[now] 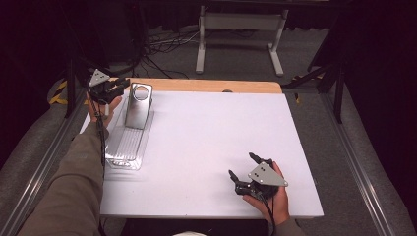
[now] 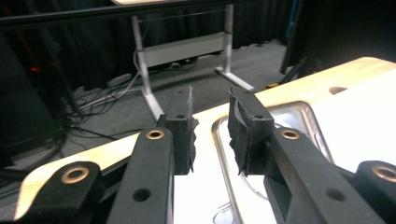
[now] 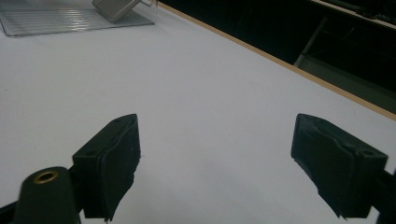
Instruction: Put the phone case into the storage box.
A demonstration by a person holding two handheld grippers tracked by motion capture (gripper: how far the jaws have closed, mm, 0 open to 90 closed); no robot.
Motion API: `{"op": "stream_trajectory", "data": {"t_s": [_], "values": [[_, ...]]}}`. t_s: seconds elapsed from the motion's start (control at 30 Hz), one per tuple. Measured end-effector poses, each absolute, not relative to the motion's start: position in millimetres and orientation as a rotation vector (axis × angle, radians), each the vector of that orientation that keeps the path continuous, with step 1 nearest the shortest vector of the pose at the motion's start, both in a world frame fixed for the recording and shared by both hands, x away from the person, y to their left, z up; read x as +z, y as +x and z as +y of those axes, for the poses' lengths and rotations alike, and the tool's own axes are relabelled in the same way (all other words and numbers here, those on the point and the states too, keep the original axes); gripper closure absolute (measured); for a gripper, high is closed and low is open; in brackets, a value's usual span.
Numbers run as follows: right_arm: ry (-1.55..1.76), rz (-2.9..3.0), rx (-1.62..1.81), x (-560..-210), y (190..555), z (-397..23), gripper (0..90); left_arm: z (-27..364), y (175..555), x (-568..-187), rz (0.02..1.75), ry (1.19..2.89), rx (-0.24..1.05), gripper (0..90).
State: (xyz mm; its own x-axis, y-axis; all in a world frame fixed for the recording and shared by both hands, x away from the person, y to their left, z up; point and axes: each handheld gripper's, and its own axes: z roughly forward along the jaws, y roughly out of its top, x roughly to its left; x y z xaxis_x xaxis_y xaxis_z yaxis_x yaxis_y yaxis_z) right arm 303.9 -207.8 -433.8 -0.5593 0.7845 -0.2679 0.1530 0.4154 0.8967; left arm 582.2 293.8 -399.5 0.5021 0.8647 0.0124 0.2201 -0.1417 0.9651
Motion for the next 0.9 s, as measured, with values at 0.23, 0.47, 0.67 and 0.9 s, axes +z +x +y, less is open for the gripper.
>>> {"op": "stream_trajectory", "data": {"t_s": [0.23, 0.47, 0.67, 0.9], "values": [[0.792, 1.964, 1.156, -432.2, 303.4, -208.6, 15.7, 294.5, 577.6, -398.0, 0.926, 1.666, 0.729, 69.3], [0.787, 1.956, 1.161, -430.5, 302.9, -209.2, 15.7, 294.1, 571.0, -396.0, 0.897, 1.694, 0.731, 67.9], [0.785, 1.945, 1.169, -428.1, 303.0, -211.8, 15.7, 293.5, 559.7, -385.1, 0.854, 1.703, 0.748, 65.4], [0.783, 1.935, 1.184, -425.0, 304.9, -216.5, 15.7, 291.5, 545.8, -375.0, 0.809, 1.707, 0.760, 62.3]]}}
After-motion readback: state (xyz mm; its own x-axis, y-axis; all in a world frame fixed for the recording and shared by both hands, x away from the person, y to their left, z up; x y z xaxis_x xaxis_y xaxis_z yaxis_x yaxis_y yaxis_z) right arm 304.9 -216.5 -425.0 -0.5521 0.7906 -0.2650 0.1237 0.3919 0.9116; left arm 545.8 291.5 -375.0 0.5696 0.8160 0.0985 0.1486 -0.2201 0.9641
